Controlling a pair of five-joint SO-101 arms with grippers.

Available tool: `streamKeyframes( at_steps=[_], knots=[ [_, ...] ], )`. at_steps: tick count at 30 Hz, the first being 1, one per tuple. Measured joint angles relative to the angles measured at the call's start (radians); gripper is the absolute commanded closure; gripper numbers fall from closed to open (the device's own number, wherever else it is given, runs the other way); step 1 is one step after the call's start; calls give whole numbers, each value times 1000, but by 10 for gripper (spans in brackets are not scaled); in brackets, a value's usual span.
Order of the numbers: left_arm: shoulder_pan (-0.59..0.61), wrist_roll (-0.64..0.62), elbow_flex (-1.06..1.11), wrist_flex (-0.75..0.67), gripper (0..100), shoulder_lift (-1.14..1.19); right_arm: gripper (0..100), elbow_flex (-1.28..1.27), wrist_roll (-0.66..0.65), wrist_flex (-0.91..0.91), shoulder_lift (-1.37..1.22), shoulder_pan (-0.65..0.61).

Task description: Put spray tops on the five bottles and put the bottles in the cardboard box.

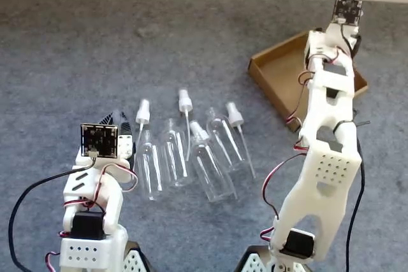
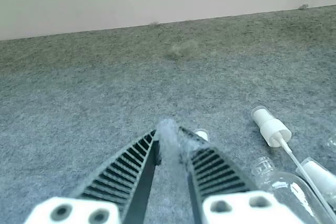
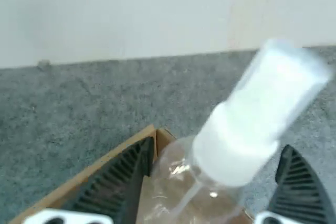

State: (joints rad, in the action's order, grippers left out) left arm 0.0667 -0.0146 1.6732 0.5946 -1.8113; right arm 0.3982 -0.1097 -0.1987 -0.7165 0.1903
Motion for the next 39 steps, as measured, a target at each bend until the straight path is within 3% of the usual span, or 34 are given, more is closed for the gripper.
streamKeyframes(
  at_steps=[25, 39],
  knots=[
    [0, 0, 0, 0, 995, 0, 672, 0, 0, -58, 21, 12],
    [0, 0, 0, 0, 995, 0, 672, 0, 0, -58, 21, -48]
  ],
)
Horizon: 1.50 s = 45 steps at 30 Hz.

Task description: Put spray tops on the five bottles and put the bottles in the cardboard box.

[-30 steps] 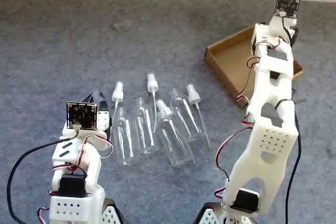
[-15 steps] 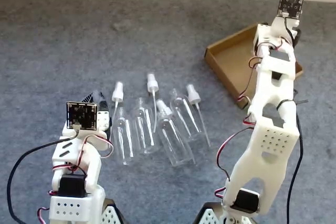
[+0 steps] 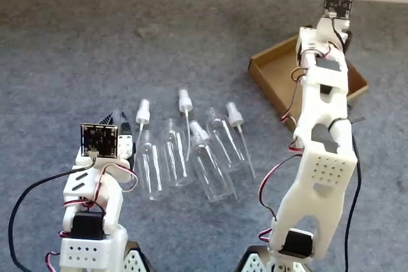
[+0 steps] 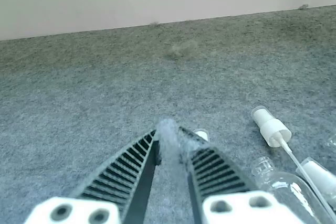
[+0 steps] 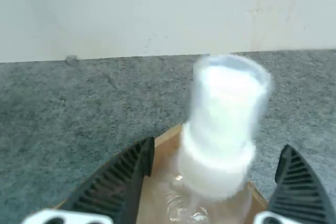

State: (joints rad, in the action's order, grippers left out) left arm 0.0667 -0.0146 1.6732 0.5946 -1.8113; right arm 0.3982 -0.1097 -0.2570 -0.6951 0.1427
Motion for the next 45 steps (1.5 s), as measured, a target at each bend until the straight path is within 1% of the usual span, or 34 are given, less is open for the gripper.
streamKeyframes(
  at_steps=[16, 18, 25, 31, 40, 45],
  knots=[
    [0, 0, 0, 0, 995, 0, 670, 26, 0, 0, 0, 14],
    [0, 0, 0, 0, 995, 0, 670, 49, 0, -32, 0, 26],
    [0, 0, 0, 0, 995, 0, 670, 226, 0, -287, 0, 25],
    [0, 0, 0, 0, 995, 0, 671, 439, 0, -516, 0, 31],
    [0, 0, 0, 0, 995, 0, 673, 913, 0, -959, 0, 28],
    [0, 0, 0, 0, 995, 0, 673, 1181, 0, -1258, 2, 29]
  ],
)
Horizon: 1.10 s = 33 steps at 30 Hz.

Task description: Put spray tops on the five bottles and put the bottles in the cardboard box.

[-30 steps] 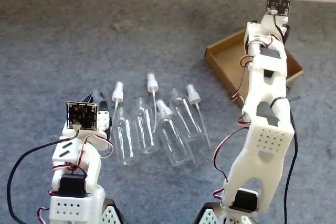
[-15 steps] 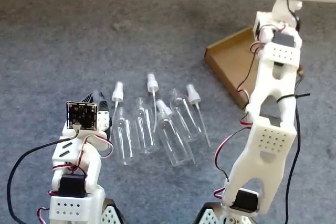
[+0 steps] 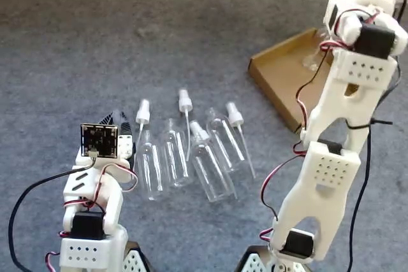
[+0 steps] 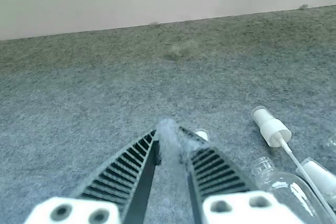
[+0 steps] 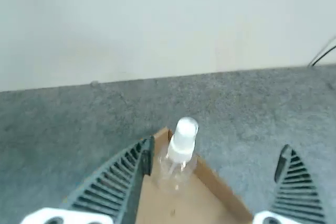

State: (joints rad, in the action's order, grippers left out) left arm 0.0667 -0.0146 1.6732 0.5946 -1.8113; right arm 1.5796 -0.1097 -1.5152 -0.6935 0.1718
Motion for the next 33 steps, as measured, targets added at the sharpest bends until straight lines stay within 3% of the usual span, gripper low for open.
streamKeyframes(
  at_steps=[5, 15, 20, 25, 33],
  knots=[
    [0, 0, 0, 0, 995, 0, 673, 61, -2, -227, 32, -66],
    [0, 0, 0, 0, 995, 0, 673, 21, 40, -236, 38, -103],
    [0, 0, 0, 0, 995, 0, 673, -38, 44, -236, 175, -146],
    [0, 0, 0, 0, 995, 0, 673, -267, 46, -236, 413, -213],
    [0, 0, 0, 0, 995, 0, 673, -898, 46, -236, 796, -396]
  ],
)
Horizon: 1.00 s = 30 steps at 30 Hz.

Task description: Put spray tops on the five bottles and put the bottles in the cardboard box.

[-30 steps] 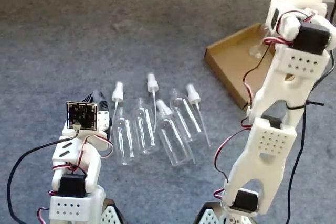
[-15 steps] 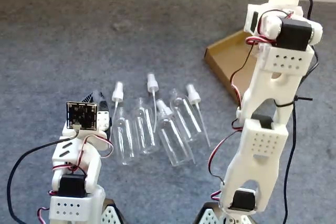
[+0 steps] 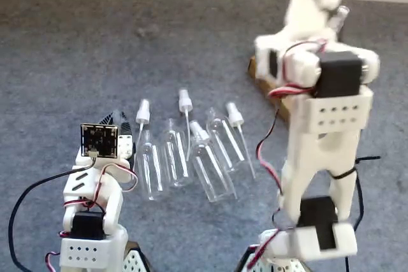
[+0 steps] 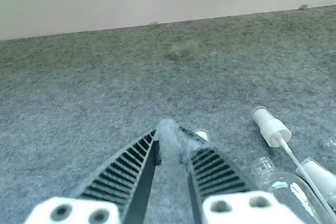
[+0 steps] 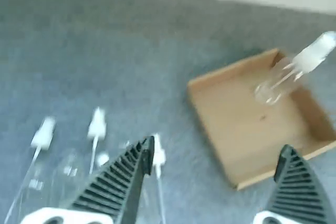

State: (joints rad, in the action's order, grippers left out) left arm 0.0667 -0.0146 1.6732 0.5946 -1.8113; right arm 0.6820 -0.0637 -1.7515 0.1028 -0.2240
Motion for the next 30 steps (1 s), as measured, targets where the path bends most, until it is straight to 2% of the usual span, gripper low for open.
streamKeyframes(
  at_steps=[4, 8, 12, 14, 23, 30],
  knots=[
    [0, 0, 0, 0, 995, 0, 673, -238, 0, 0, 71, -78],
    [0, 0, 0, 0, 995, 0, 673, -358, -8, 3, 107, -114],
    [0, 0, 0, 2, 995, 0, 673, -466, -176, 14, 114, -150],
    [0, 0, 0, 2, 995, 0, 673, -511, -203, 29, 114, -170],
    [0, 0, 0, 5, 995, 0, 673, -824, -204, 261, 114, -189],
    [0, 0, 0, 9, 995, 0, 673, -933, -204, 399, 114, -226]
  ],
)
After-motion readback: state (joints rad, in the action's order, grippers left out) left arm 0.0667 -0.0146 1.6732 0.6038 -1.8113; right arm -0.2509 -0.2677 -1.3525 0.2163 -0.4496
